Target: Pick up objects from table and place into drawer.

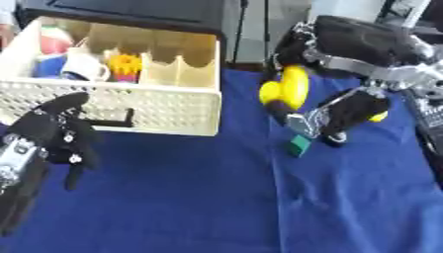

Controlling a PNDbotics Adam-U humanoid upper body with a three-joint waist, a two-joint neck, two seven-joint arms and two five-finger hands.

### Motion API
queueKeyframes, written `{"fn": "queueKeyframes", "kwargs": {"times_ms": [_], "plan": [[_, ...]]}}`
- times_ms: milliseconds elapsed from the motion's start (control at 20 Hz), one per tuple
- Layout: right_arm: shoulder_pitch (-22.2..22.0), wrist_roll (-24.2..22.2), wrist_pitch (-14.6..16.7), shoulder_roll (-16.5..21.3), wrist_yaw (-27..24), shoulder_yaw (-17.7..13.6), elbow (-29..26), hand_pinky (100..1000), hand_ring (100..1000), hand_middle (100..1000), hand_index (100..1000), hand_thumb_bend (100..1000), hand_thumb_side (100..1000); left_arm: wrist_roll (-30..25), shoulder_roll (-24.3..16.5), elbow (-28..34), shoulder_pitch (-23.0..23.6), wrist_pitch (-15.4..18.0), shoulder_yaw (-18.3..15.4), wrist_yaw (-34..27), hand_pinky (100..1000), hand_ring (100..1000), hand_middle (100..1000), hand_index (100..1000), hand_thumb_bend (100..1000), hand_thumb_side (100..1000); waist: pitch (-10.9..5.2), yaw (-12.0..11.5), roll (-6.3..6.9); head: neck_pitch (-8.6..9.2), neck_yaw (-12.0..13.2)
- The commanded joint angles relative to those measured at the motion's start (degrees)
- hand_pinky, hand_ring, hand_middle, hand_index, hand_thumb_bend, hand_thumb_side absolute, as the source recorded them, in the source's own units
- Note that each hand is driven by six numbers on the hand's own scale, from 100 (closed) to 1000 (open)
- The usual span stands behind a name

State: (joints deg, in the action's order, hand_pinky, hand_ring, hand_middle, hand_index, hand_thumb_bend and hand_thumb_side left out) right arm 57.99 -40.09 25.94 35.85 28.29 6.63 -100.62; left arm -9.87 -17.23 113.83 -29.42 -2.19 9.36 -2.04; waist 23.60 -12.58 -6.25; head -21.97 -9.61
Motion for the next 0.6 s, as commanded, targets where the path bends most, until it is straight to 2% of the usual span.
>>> {"fn": "queueKeyframes", "kwargs": {"times_ms": [50, 350, 600], "plan": [[2.3, -9.9, 10.5, 2.9, -1.3, -1.3, 1.5, 100, 395, 256, 616, 100, 544, -0.9, -0.8, 0.8, -1.1, 0.1, 0.5, 0.3, 167, 424, 534, 901, 100, 950, -0.77, -0.6, -0.03, 1.47, -1.6], [5.6, -3.9, 10.0, 4.5, -2.4, -1.4, 5.1, 100, 368, 236, 592, 100, 544, -1.9, -0.5, 0.8, -2.3, 0.6, 1.3, 0.7, 167, 424, 534, 901, 100, 948, 0.48, -2.7, -1.06, 3.02, -4.0], [7.6, 2.1, 10.3, 5.8, -2.5, -0.8, 9.2, 100, 355, 223, 574, 100, 526, -2.6, -0.2, 0.8, -2.6, 0.9, 1.9, 1.2, 166, 424, 535, 902, 100, 952, 1.25, -3.9, -1.41, 4.37, -5.4]]}}
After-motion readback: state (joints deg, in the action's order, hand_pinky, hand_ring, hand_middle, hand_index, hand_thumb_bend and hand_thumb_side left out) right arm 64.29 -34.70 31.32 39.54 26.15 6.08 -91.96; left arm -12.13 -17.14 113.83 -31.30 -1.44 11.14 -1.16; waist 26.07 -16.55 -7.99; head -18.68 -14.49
